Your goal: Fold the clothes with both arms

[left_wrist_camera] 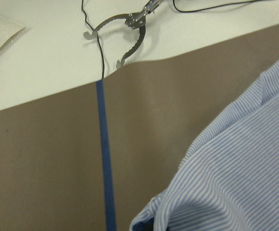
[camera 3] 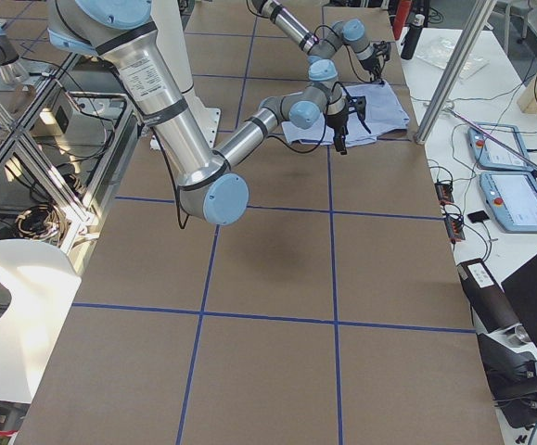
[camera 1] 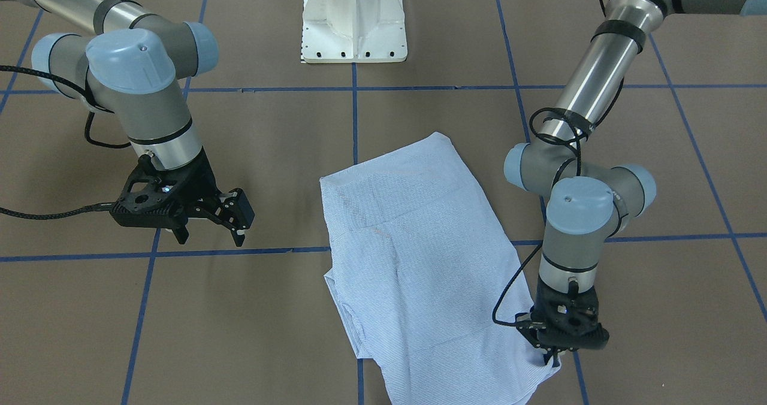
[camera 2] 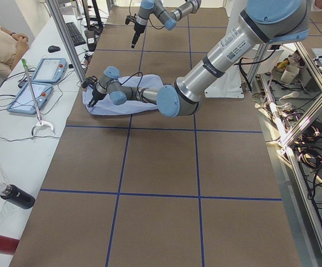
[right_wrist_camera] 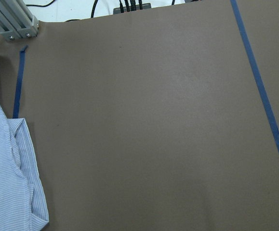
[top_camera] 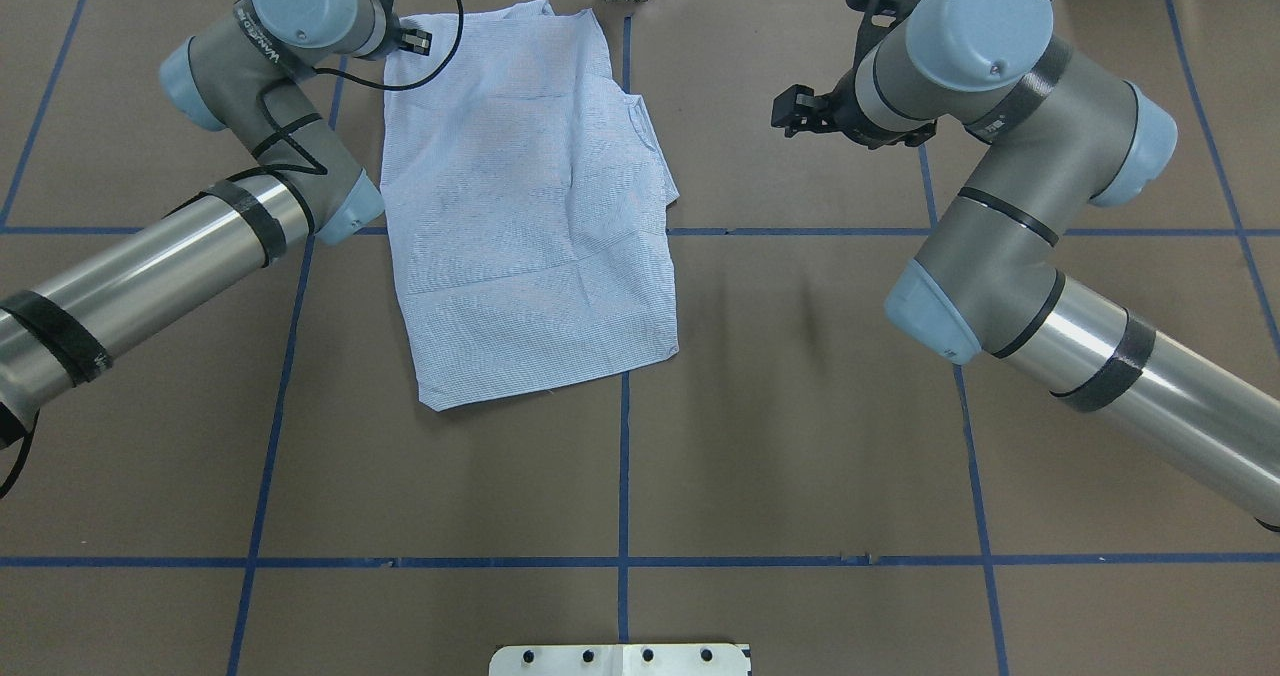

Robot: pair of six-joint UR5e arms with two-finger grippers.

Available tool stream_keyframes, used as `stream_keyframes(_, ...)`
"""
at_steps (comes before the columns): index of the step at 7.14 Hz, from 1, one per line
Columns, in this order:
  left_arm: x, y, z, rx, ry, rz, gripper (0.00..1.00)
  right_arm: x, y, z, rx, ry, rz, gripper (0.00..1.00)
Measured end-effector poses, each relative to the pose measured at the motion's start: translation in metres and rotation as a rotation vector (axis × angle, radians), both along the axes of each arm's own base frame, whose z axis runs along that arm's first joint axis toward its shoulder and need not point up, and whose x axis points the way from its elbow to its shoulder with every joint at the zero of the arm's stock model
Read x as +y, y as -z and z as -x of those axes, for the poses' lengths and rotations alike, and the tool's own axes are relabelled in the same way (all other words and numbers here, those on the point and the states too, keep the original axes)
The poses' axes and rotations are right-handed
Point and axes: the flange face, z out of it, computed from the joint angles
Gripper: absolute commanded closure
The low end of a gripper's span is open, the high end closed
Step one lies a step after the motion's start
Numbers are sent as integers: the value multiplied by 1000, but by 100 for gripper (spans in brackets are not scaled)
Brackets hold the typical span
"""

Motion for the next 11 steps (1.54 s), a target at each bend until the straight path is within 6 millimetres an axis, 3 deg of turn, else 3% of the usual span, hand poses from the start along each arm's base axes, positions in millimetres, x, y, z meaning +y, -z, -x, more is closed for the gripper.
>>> stream_keyframes(2,-11,10,27,1,-28,-54,0,5,7,10,-21,-8,17,0)
stream_keyframes(3,-9,14,59,35,-85,-78,0,8,15,16,-41,-24,35,0)
stream_keyframes(4,6,14,89,75,-144,-83,0,15,27,25,-67,-48,53,0)
stream_keyframes(5,34,28,112,102,-176,-79,0,29,41,41,-99,-83,75,0)
stream_keyframes(6,70,54,129,133,-185,-59,0,50,54,58,-131,-124,103,0)
stream_keyframes(7,120,75,138,188,-182,-13,0,75,65,72,-150,-160,139,0)
stream_keyframes(8,179,83,135,260,-180,45,0,98,75,79,-165,-189,177,0)
stream_keyframes(9,240,81,123,329,-168,118,0,116,80,83,-177,-218,213,1)
stream_keyframes(11,333,64,62,429,-48,295,3,130,80,90,-180,-259,239,1)
